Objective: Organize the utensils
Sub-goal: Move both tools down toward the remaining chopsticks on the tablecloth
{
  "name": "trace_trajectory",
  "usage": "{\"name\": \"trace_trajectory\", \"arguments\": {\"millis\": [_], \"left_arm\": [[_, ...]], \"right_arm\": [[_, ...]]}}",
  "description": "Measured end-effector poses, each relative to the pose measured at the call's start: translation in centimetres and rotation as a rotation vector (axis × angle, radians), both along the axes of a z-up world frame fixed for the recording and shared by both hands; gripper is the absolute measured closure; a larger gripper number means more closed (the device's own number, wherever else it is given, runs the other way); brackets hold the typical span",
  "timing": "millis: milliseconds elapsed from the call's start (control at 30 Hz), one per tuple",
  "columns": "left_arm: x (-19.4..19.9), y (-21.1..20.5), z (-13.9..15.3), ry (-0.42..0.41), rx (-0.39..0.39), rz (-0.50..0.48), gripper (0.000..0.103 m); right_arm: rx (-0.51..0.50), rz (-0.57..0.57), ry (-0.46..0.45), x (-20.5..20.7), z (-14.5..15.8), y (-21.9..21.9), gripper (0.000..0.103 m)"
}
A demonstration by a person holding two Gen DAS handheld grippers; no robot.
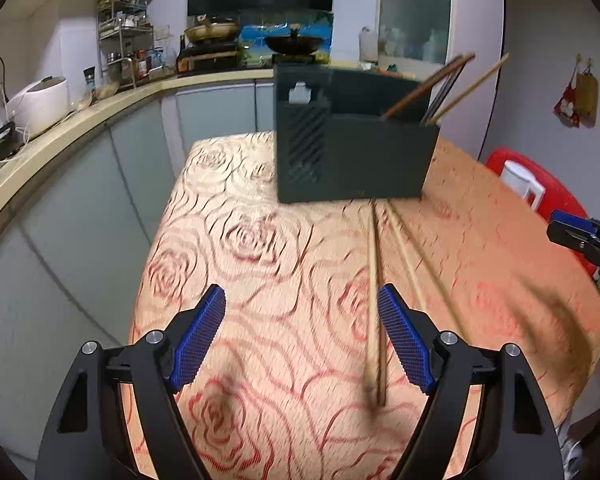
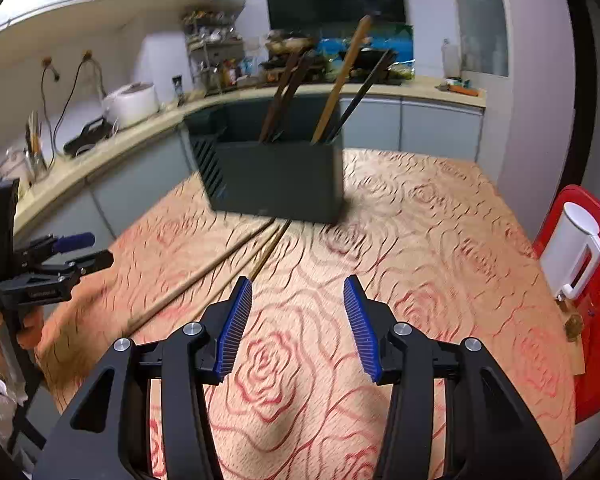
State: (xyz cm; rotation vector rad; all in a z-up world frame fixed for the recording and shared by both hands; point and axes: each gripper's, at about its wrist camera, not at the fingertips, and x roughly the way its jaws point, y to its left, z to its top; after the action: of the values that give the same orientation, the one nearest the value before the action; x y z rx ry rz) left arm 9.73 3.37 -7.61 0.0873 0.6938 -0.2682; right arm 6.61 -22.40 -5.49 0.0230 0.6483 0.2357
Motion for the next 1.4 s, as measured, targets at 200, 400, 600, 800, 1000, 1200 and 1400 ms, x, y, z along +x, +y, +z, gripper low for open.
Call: {"name": "trace_trajectory", "arguments": {"millis": [200, 400, 600, 800, 1000, 1200, 1400], "left_arm": [[-1.7, -0.5, -1.6, -0.005, 0.118, -0.034, 0.027], [-2.3, -1.5, -3.2, 0.018, 0.207, -0.082, 0.027], [-2.2, -2.3, -4.7, 0.063, 0.259, -0.116, 0.028], [-2.2, -2.7, -5.0, 0.08, 0.248, -0.133, 0.028], [-2.0, -3.5, -5.1, 0.086, 0.216, -0.153, 0.032], [-1.5, -3.6, -5.2, 0.096, 0.181, -0.146, 0.042], [-0.9, -2.7, -5.2, 0.103, 0.148, -0.108, 0.051]], "right_arm": [[0.003, 0.024, 0.032, -0.8, -1.5, 1.0, 0.056], [0.016, 0.027, 0.052, -1.2, -2.2, 1.2, 0.056], [0.026, 0.013, 0.043, -1.3, -1.8, 0.7, 0.056], [0.028, 0.014, 0.049, -1.3, -2.1, 0.8, 0.056], [0.022, 0.051, 0.074, -1.7, -3.1, 2.0, 0.056], [0.015, 0.137, 0.109, -2.8, -4.7, 4.5, 0.056], [-0.019, 0.214, 0.133, -3.7, -6.2, 7.6, 0.056]]}}
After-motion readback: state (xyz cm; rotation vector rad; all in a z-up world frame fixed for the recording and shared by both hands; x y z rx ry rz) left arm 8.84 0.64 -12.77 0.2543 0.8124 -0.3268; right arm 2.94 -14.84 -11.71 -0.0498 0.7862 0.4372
